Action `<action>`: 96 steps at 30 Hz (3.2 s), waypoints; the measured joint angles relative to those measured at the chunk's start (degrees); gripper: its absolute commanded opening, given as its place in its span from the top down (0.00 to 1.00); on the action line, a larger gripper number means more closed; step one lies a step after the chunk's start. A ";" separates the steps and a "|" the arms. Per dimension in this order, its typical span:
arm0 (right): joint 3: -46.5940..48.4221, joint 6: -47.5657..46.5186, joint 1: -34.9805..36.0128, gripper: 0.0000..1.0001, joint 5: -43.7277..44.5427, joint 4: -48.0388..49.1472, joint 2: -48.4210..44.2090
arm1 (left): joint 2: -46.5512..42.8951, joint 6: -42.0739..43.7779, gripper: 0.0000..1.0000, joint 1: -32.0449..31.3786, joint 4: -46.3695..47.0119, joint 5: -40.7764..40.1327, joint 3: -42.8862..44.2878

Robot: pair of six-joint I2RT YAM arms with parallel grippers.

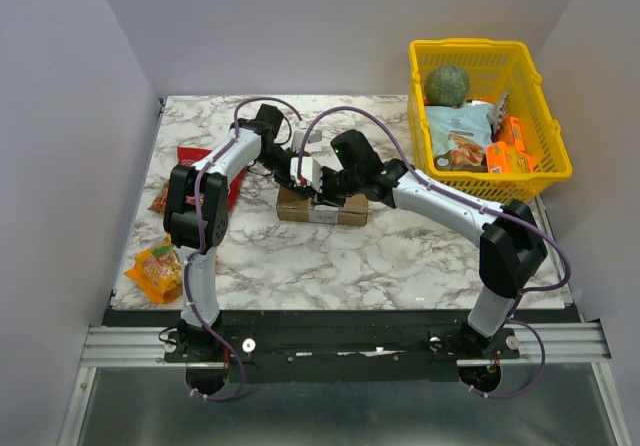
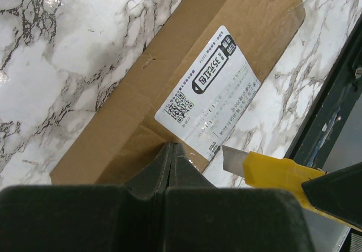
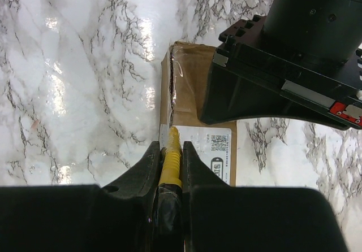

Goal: Unpack the express box

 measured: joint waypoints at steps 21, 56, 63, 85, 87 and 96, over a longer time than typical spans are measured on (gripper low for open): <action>0.00 -0.04 0.00 1.00 -1.25 -0.04 0.00 | 0.28 0.02 1.00 0.07 -0.24 0.22 0.22; -0.39 -5.05 -2.54 1.00 -2.89 -2.82 0.63 | 1.81 3.10 1.00 -1.27 -1.07 0.55 2.43; -0.68 -6.10 -3.52 1.00 -3.32 -4.59 0.17 | 2.78 3.69 1.00 -2.10 -1.18 0.59 3.82; 12.59 0.94 -2.58 1.00 -2.64 -14.23 9.11 | 5.29 3.85 1.00 -3.06 -4.92 1.03 8.76; 13.57 3.45 -1.86 1.00 -1.60 -14.08 9.79 | 3.87 3.93 1.00 -3.02 -3.50 0.94 6.82; 13.51 10.75 1.79 0.99 2.05 -12.15 9.99 | -0.07 4.11 1.00 -2.71 -1.07 2.69 -0.11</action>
